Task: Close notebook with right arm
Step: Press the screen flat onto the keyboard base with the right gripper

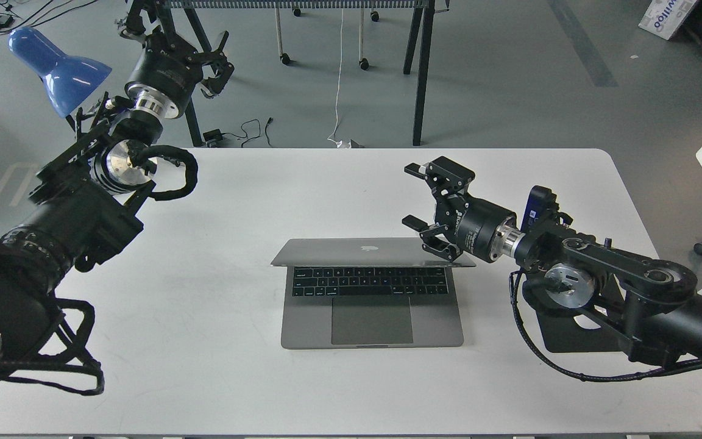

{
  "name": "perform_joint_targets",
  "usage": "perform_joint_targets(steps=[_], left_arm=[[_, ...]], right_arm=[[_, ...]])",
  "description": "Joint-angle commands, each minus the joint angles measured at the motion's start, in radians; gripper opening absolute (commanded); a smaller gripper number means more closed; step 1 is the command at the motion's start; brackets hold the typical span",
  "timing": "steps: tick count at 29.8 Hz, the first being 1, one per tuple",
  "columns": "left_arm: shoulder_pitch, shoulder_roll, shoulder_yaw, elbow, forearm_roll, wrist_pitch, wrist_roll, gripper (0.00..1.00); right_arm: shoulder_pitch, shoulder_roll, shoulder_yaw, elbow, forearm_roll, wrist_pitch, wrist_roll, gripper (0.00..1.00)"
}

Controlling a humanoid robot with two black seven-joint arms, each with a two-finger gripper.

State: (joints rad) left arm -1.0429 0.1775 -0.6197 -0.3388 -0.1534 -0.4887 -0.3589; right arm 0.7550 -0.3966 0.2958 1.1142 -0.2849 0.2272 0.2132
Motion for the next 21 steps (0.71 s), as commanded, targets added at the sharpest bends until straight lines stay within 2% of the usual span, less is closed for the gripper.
perform_joint_targets(steps=[1,7,21], left_arm=[[0.000,-0.003,0.000,0.000,0.000,0.000,0.000,1.00],[0.000,-0.004,0.000,0.001,0.000,0.000,0.000,1.00],[0.000,-0.004,0.000,0.001,0.000,0.000,0.000,1.00]], right_arm=[[-0.029,0.001,-0.015,0.013,-0.023,0.000,0.000,1.00],[-0.043,0.009,-0.107,0.036,-0.030,-0.020,0.002,1.00],[-0.109,0.013,-0.159,0.029,-0.152,-0.045,0.000,1.00]])
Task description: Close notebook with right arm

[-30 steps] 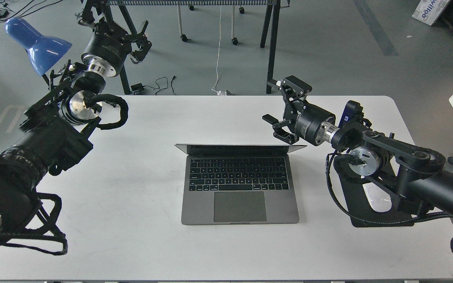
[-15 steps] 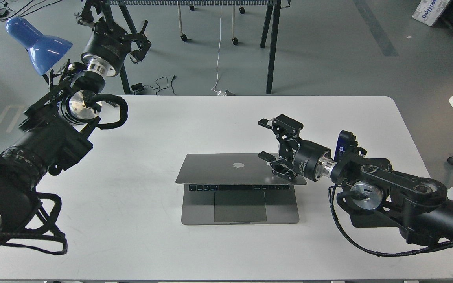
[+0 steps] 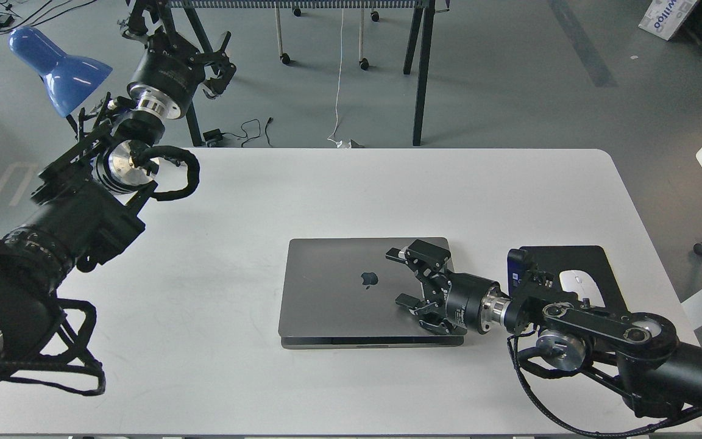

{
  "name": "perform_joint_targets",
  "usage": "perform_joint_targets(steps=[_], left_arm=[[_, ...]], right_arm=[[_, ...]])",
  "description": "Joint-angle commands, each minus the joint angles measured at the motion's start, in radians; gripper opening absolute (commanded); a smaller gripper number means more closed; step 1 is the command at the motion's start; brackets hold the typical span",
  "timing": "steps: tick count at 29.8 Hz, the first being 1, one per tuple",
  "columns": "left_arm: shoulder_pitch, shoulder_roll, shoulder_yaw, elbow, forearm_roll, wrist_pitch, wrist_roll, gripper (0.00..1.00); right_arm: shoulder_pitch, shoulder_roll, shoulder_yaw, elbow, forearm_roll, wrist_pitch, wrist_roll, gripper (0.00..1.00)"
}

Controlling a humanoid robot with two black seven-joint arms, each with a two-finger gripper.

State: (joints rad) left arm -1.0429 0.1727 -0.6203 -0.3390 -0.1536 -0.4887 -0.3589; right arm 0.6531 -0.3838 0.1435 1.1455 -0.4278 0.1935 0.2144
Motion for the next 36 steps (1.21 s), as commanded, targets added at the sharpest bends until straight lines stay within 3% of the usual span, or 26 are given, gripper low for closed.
perform_joint_targets(steps=[1,26,31,36], left_arm=[[0.000,0.001,0.001,0.000,0.000,0.000,0.000,1.00],[0.001,0.001,-0.001,0.000,-0.001,0.000,0.000,1.00],[0.000,-0.002,-0.001,0.000,-0.001,0.000,0.000,1.00],[0.001,-0.002,0.001,0.000,0.000,0.000,0.001,1.00]], right_arm=[[-0.009,0.000,-0.007,-0.003,-0.009,-0.012,-0.001,1.00],[-0.003,-0.017,0.028,0.009,-0.005,-0.022,-0.012,1.00],[0.039,-0.101,0.217,0.020,-0.003,-0.003,-0.012,1.00],[0.051,-0.109,0.465,0.002,-0.002,-0.009,-0.006,1.00]])
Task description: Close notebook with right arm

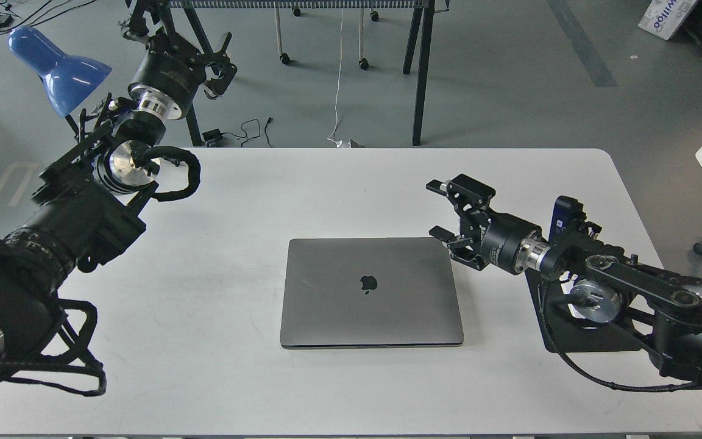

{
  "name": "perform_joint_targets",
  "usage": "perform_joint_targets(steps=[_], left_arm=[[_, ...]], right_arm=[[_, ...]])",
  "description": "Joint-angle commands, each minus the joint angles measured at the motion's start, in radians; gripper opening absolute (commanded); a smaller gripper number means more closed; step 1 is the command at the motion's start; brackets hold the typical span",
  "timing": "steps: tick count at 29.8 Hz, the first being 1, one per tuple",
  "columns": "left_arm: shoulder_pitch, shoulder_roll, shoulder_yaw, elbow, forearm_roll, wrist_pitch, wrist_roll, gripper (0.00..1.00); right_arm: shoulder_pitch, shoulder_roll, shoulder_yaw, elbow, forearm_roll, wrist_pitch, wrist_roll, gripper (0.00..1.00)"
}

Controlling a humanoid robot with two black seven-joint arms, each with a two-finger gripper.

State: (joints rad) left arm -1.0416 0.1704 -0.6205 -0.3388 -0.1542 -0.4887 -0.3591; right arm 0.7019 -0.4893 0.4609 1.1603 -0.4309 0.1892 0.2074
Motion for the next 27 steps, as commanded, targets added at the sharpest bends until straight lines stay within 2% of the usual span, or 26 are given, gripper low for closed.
perform_joint_targets(steps=[1,8,13,16,19,22,27], left_arm=[[0.000,0.001,0.001,0.000,0.001,0.000,0.002,1.00],[0.000,0.000,0.001,0.000,0.001,0.000,0.005,1.00],[0.000,-0.002,0.001,0.000,0.001,0.000,0.005,1.00],[0.000,-0.002,0.001,0.000,-0.001,0.000,0.005,1.00],[0.000,-0.002,0.001,0.000,0.001,0.000,0.005,1.00],[0.000,-0.002,0.001,0.000,0.001,0.000,0.005,1.00],[0.000,-0.002,0.001,0.000,0.001,0.000,0.005,1.00]], right_arm=[[-0.001,0.000,0.204,-0.027,0.001,-0.011,-0.005,1.00],[0.082,0.029,0.484,-0.204,0.026,-0.016,-0.051,1.00],[0.172,0.124,0.539,-0.370,0.090,-0.014,-0.066,1.00],[0.235,0.147,0.550,-0.497,0.154,-0.014,-0.114,0.99],[0.293,0.170,0.536,-0.609,0.321,0.001,-0.169,1.00],[0.314,0.182,0.529,-0.671,0.363,0.015,-0.171,1.00],[0.306,0.205,0.525,-0.679,0.362,0.049,-0.161,1.00]])
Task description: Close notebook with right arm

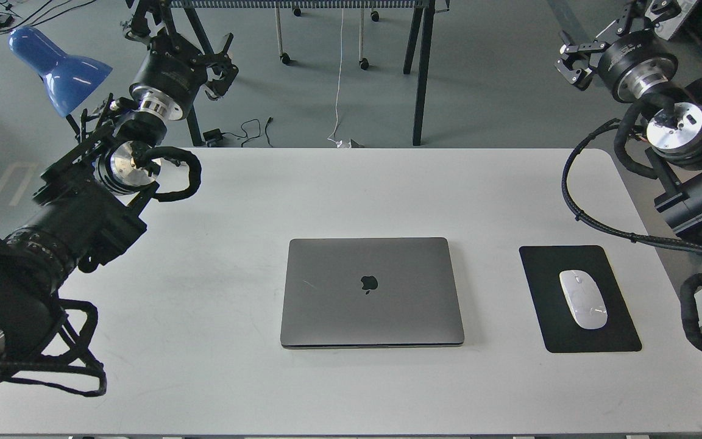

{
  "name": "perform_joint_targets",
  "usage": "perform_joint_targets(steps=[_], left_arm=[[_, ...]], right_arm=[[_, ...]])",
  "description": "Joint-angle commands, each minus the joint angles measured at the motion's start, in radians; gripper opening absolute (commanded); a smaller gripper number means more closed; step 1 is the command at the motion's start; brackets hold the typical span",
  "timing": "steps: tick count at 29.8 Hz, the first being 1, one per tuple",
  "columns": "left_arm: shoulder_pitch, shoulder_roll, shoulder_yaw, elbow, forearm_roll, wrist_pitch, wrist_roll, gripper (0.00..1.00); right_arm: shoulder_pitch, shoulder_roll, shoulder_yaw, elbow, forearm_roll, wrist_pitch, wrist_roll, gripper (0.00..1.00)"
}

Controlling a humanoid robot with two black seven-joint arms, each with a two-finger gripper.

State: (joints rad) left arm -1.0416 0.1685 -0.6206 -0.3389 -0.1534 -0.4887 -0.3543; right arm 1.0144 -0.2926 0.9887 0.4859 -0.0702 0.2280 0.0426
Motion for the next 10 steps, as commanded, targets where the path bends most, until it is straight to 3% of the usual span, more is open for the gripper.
perform_joint_targets(steps=[1,10], left_arm=[[0.000,0.000,-0.001,0.000,0.000,0.000,0.000,1.00],[0.000,0.002,-0.001,0.000,-0.002,0.000,-0.002,1.00]], right_arm=[[-0.013,0.012,-0.004,-0.004,0.001,0.011,0.003,1.00],[-0.040,0.021,-0.116,0.011,0.003,0.019,0.005,1.00]])
